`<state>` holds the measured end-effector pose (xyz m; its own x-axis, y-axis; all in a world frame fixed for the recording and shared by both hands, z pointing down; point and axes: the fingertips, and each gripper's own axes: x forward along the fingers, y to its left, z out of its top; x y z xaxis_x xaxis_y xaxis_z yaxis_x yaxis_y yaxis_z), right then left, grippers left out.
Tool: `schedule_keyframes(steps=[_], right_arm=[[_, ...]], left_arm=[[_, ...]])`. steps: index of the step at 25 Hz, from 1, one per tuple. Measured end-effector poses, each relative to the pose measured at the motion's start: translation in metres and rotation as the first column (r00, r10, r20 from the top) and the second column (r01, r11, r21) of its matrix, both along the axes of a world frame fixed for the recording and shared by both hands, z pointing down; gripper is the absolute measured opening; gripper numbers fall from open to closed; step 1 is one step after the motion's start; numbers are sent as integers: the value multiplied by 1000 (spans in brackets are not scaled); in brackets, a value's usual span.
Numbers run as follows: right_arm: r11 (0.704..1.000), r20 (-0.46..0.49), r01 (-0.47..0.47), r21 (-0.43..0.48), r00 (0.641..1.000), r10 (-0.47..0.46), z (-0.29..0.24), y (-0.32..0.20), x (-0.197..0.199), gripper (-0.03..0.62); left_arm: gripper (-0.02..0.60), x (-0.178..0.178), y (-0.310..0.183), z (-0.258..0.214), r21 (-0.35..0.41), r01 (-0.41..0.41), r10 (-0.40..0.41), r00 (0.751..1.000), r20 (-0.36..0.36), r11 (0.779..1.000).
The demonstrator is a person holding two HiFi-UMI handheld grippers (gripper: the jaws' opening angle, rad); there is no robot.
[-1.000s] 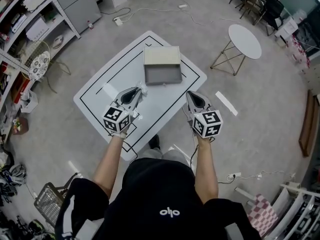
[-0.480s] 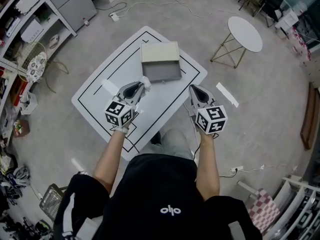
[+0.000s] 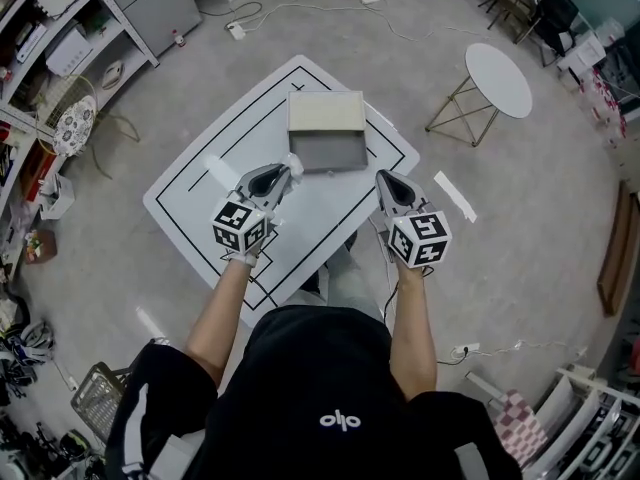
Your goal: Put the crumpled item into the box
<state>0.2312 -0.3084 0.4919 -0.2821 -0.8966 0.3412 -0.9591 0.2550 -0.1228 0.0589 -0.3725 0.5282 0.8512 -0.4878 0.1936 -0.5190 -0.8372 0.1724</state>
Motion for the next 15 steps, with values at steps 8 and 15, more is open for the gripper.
schedule_keyframes(steps=[8, 15], right_arm=[[998, 1, 56, -2, 998, -56, 2, -48, 13, 9], [991, -2, 128, -43, 992, -128, 19, -91, 30, 9]], left_arm=[[31, 17, -30, 14, -11, 31, -31, 999, 31, 999], [31, 36, -61, 38, -46, 80, -76, 994, 80, 996]])
